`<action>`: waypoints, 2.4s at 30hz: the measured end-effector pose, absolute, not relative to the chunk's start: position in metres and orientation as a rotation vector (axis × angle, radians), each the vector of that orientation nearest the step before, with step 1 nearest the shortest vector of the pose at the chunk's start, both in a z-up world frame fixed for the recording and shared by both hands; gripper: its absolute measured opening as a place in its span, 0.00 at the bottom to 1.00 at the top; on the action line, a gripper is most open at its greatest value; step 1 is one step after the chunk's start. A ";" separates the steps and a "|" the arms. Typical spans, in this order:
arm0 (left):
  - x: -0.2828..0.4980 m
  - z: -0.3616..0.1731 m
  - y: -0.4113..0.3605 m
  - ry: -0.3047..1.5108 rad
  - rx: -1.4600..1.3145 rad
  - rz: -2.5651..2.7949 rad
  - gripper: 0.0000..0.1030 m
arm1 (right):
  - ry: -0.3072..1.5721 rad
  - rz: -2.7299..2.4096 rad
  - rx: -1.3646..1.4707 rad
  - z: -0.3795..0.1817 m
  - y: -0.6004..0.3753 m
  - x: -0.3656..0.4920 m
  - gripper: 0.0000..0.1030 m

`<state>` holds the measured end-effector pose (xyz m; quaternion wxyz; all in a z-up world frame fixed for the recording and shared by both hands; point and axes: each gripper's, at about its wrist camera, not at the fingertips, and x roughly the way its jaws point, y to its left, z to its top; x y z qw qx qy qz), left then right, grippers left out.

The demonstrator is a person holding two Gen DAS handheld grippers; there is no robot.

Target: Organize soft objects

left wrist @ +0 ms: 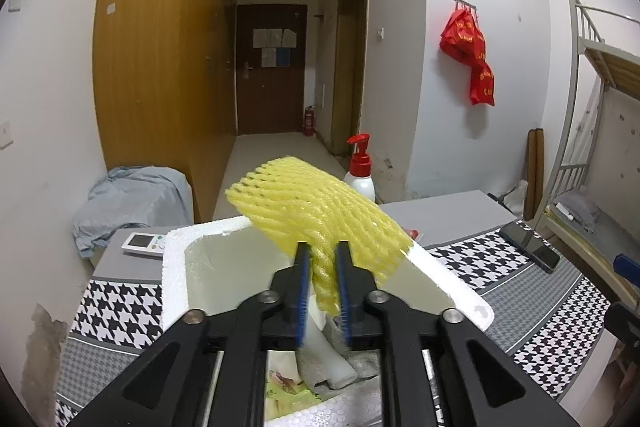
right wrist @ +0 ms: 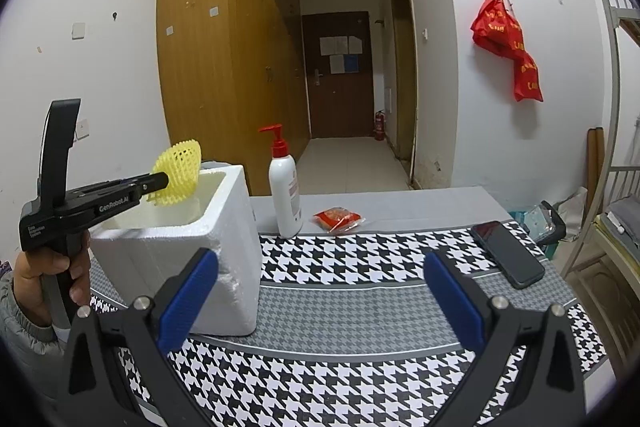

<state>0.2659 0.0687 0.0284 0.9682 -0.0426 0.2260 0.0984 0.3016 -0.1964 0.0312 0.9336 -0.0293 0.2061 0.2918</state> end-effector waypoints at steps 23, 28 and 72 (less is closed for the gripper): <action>0.215 0.055 0.065 0.325 -0.048 0.228 0.99 | 0.392 0.623 -0.062 0.039 -0.189 0.284 1.00; 0.199 0.062 0.060 0.307 -0.039 0.229 0.99 | 0.377 0.629 -0.056 0.043 -0.189 0.274 1.00; 0.050 0.071 0.027 0.168 -0.050 0.207 0.99 | 0.244 0.707 -0.047 0.058 -0.203 0.152 1.00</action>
